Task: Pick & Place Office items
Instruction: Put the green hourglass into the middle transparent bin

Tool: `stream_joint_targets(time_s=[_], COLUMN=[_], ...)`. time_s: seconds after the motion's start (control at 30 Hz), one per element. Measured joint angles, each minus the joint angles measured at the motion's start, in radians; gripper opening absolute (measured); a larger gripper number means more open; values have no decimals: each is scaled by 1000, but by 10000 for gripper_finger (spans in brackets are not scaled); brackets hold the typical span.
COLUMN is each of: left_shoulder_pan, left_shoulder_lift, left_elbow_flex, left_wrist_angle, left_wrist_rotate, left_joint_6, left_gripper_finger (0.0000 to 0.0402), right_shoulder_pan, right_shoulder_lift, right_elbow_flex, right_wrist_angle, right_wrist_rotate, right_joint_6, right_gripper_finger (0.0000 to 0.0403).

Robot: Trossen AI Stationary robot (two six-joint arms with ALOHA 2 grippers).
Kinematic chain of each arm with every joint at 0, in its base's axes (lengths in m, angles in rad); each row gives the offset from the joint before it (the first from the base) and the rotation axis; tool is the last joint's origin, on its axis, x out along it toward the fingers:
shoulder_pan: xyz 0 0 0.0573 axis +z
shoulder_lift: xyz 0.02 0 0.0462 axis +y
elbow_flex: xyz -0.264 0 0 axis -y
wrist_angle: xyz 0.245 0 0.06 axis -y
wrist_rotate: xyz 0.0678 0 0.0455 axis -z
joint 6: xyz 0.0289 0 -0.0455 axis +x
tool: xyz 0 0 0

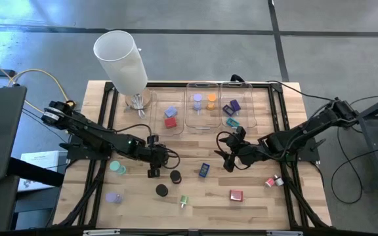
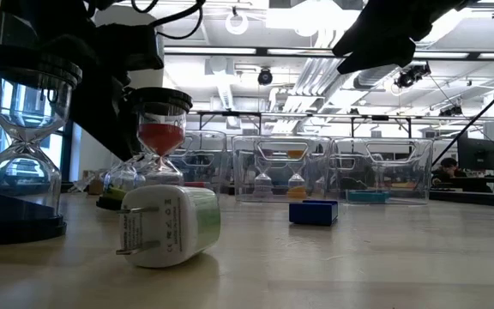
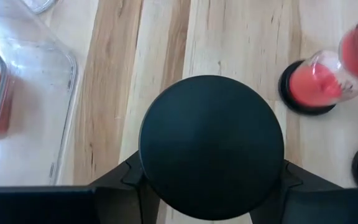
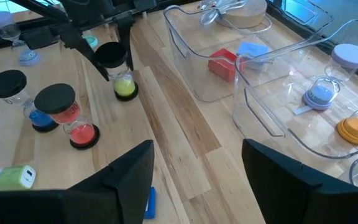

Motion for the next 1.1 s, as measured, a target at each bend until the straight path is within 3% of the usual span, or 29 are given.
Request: stream_joint_targets(time_s=[0.27,0.63,0.87,1.1], left_shoulder_pan=[-2,-2,-2,-2], left_shoulder_lift=[-13,-44,-47,-47], left_elbow_flex=[53,277,395,463], left_wrist_angle=[-35,-281,-276,-166], left_wrist_rotate=[-2,-50,-53,-107], left_joint_6=[-13,17,68,87], left_gripper_finger=[163,164,165,165], right_shoulder_pan=[0,6,6,13], right_shoulder_lift=[0,90,167,177], right_elbow_flex=[0,1,0,0], right_wrist_angle=[-8,-7,16,95], right_wrist_rotate=[0,-6,-4,-6], right_joint_6=[0,-3,-1,21], right_gripper_finger=[232,232,232,232])
